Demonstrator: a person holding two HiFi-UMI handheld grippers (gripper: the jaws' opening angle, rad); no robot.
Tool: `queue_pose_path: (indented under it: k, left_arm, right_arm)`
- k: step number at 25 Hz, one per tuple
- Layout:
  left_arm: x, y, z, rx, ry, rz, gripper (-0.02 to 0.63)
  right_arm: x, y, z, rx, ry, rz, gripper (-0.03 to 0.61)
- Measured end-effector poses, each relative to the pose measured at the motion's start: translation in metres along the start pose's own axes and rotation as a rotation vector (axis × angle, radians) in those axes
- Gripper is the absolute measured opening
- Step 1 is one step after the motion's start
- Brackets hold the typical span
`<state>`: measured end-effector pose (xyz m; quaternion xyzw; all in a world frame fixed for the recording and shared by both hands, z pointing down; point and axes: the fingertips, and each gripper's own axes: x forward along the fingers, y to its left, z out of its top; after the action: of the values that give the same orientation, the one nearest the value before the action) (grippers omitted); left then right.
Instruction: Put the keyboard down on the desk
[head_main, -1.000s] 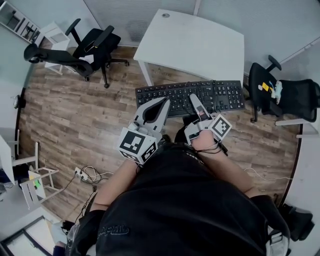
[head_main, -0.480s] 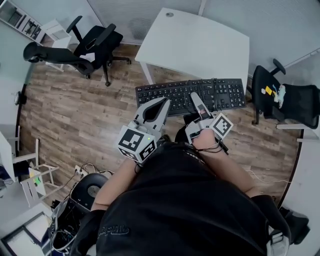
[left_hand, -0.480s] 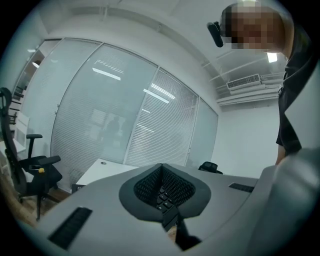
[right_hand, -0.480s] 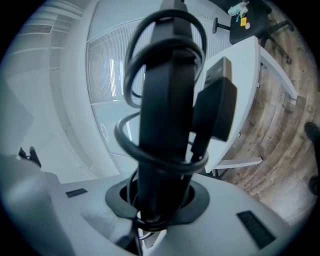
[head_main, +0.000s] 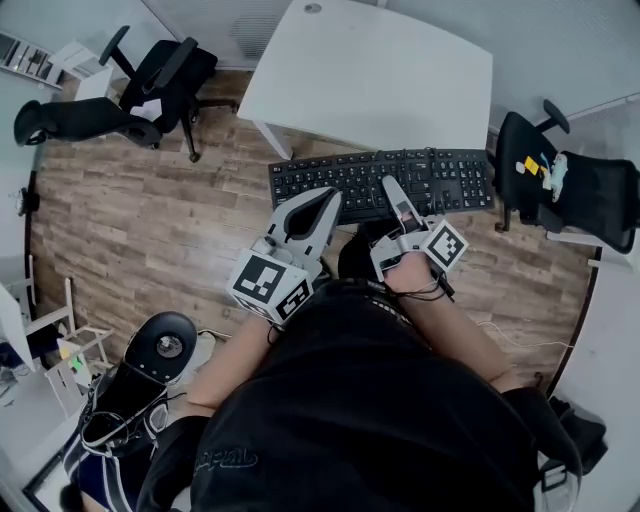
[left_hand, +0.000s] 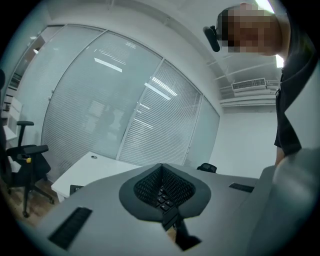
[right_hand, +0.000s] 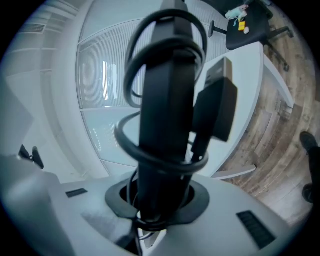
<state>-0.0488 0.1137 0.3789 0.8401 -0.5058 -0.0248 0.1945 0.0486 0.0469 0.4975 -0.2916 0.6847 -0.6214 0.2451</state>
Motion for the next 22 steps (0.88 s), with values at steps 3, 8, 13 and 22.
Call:
queue_pose_path:
  k: [3, 8, 13, 22]
  left_arm:
    - [0.031, 0.0, 0.004, 0.0, -0.005, -0.001, 0.015]
    - [0.09, 0.004, 0.011, -0.003, -0.002, -0.012, 0.015]
    - [0.145, -0.003, 0.021, 0.013, 0.003, -0.035, 0.015]
    - [0.207, -0.022, 0.048, 0.077, -0.025, -0.063, 0.015]
  right_arm:
    - [0.006, -0.011, 0.028, -0.003, -0.003, -0.022, 0.094]
    - [0.02, -0.023, 0.082, 0.011, -0.028, -0.036, 0.094]
    - [0.033, -0.026, 0.143, 0.008, -0.067, -0.024, 0.094]
    - [0.039, -0.013, 0.219, -0.013, -0.129, 0.016, 0.094]
